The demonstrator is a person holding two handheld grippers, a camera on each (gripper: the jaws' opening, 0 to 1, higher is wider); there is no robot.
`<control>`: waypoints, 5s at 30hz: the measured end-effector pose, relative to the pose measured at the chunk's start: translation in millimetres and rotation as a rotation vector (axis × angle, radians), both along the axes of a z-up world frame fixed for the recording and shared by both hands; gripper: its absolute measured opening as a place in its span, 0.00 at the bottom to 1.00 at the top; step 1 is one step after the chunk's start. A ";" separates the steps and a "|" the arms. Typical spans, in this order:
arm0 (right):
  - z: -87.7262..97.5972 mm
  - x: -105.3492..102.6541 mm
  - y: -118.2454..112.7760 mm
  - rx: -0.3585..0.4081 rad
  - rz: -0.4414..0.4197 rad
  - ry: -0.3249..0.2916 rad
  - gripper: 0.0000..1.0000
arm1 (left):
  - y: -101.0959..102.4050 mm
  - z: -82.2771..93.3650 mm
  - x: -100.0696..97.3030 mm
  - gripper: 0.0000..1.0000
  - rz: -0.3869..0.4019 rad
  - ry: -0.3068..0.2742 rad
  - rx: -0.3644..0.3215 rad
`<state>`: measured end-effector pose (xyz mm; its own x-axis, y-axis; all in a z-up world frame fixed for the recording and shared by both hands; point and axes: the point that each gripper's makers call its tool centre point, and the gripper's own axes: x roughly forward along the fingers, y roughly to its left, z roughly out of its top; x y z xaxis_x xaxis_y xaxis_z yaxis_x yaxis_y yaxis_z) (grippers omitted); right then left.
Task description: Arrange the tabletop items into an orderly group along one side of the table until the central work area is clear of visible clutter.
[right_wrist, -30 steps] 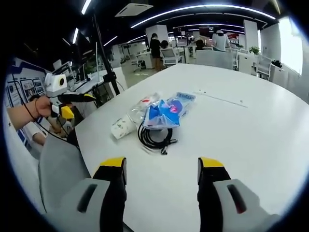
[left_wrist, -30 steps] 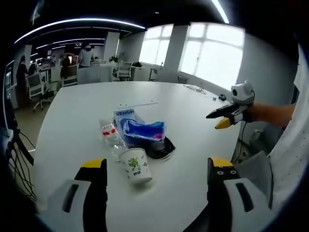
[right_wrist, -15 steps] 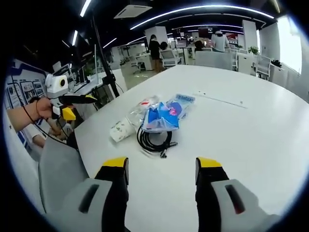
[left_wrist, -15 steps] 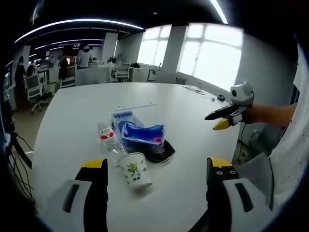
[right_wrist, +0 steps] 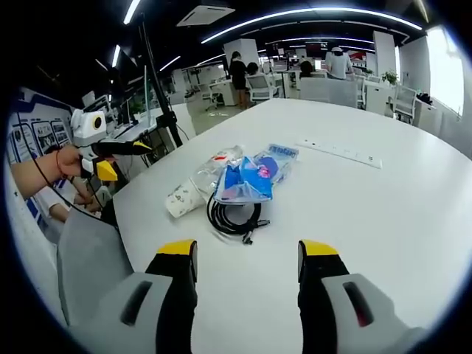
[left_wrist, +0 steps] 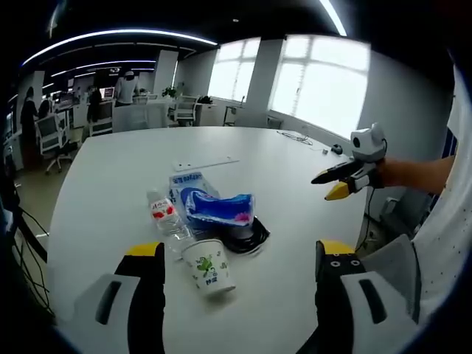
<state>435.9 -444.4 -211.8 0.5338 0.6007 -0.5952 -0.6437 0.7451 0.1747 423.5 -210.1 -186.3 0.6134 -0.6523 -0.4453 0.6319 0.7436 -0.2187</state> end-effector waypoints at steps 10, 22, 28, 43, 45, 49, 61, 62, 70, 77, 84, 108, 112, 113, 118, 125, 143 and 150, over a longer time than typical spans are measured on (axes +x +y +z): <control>-3.0 4.5 3.1 0.002 0.010 0.007 0.53 | -3.6 -2.8 5.3 0.86 -0.007 0.006 -0.001; -4.7 12.6 8.6 -0.002 0.020 0.014 0.52 | -7.6 -5.2 15.3 0.85 -0.023 0.009 -0.005; -5.8 17.3 14.8 -0.001 0.037 0.017 0.51 | -10.2 -6.2 18.9 0.85 -0.029 0.011 -0.010; -11.9 32.3 26.6 -0.002 0.066 0.027 0.50 | -12.6 -13.4 34.9 0.84 -0.038 0.024 -0.012; -13.5 34.1 28.9 -0.001 0.070 0.030 0.50 | -13.1 -14.0 38.3 0.84 -0.040 0.024 -0.012; -15.2 36.1 31.6 0.000 0.073 0.033 0.50 | -13.9 -14.3 43.6 0.84 -0.046 0.022 -0.012; -22.3 38.1 33.9 0.001 0.072 0.048 0.49 | -19.3 -22.3 57.7 0.84 -0.073 0.029 -0.007; -22.9 38.5 33.6 0.002 0.071 0.050 0.49 | -20.4 -23.4 59.8 0.84 -0.075 0.032 -0.007; -27.2 43.8 31.3 0.001 0.062 0.056 0.49 | -26.8 -30.4 73.9 0.83 -0.094 0.041 -0.008; -33.0 49.8 30.1 -0.004 0.061 0.065 0.48 | -30.7 -36.0 85.6 0.83 -0.104 0.045 -0.011; -35.1 54.5 32.7 -0.005 0.069 0.068 0.48 | -33.7 -42.1 95.2 0.83 -0.123 0.052 -0.007; -45.1 59.4 24.3 -0.012 0.056 0.086 0.48 | -54.3 -56.3 146.7 0.75 -0.187 0.061 0.044; -47.1 59.9 23.3 -0.012 0.053 0.090 0.48 | -56.8 -61.8 151.5 0.74 -0.204 0.074 0.061; -47.3 60.0 23.1 -0.013 0.053 0.090 0.48 | -57.4 -63.2 152.2 0.74 -0.208 0.077 0.066; -48.5 61.0 21.7 -0.013 0.049 0.091 0.48 | -56.9 -71.0 158.5 0.71 -0.222 0.095 0.090; -51.1 61.2 20.5 -0.014 0.047 0.096 0.48 | -58.4 -77.2 162.1 0.66 -0.235 0.116 0.111; -57.6 62.0 15.5 -0.025 0.040 0.103 0.47 | -64.7 -96.9 174.2 0.46 -0.272 0.182 0.180; -60.1 62.2 14.3 -0.022 0.036 0.105 0.47 | -62.5 -105.7 172.5 0.38 -0.302 0.207 0.236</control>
